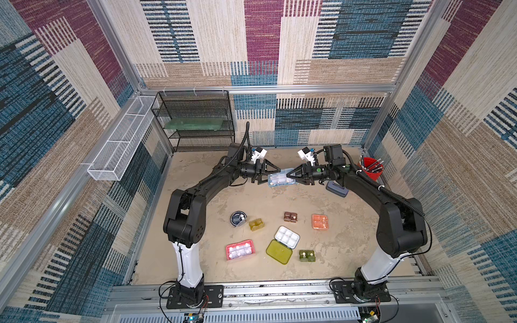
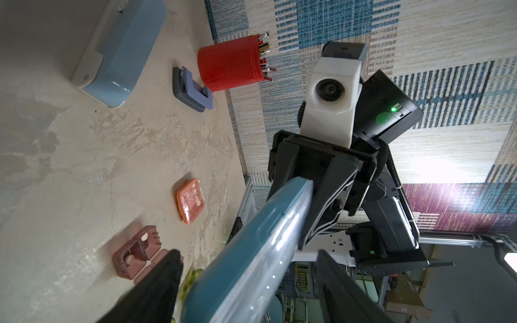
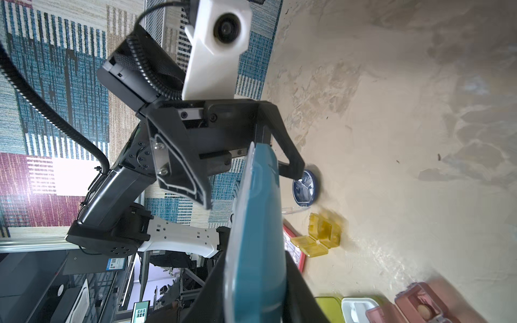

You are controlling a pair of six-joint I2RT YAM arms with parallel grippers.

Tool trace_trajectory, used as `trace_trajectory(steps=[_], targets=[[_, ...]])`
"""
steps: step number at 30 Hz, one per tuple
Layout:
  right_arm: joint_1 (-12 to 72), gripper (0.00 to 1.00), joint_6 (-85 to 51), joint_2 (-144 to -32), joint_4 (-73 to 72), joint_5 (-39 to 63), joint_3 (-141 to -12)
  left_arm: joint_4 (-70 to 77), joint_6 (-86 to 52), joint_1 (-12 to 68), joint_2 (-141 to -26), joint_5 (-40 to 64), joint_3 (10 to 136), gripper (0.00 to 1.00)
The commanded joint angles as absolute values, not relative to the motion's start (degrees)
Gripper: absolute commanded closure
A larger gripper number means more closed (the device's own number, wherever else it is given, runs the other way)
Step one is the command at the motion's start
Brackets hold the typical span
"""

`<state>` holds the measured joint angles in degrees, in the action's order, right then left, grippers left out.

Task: Close pillboxes
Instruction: Close the lid on the pillbox.

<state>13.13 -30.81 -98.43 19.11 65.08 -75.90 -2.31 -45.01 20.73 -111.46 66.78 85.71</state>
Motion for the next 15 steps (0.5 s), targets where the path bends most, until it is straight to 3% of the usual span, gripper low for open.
trace_trajectory(steps=[1,15], targets=[[13.0,0.69,-32.6,-97.7,16.1,65.7,-76.0,1.5,-47.7,21.1,-110.7,68.8,85.7,0.26],[12.3,0.70,-35.8,-96.5,11.4,66.0,-73.1,9.1,-54.2,20.8,-108.7,69.9,79.4,0.26]])
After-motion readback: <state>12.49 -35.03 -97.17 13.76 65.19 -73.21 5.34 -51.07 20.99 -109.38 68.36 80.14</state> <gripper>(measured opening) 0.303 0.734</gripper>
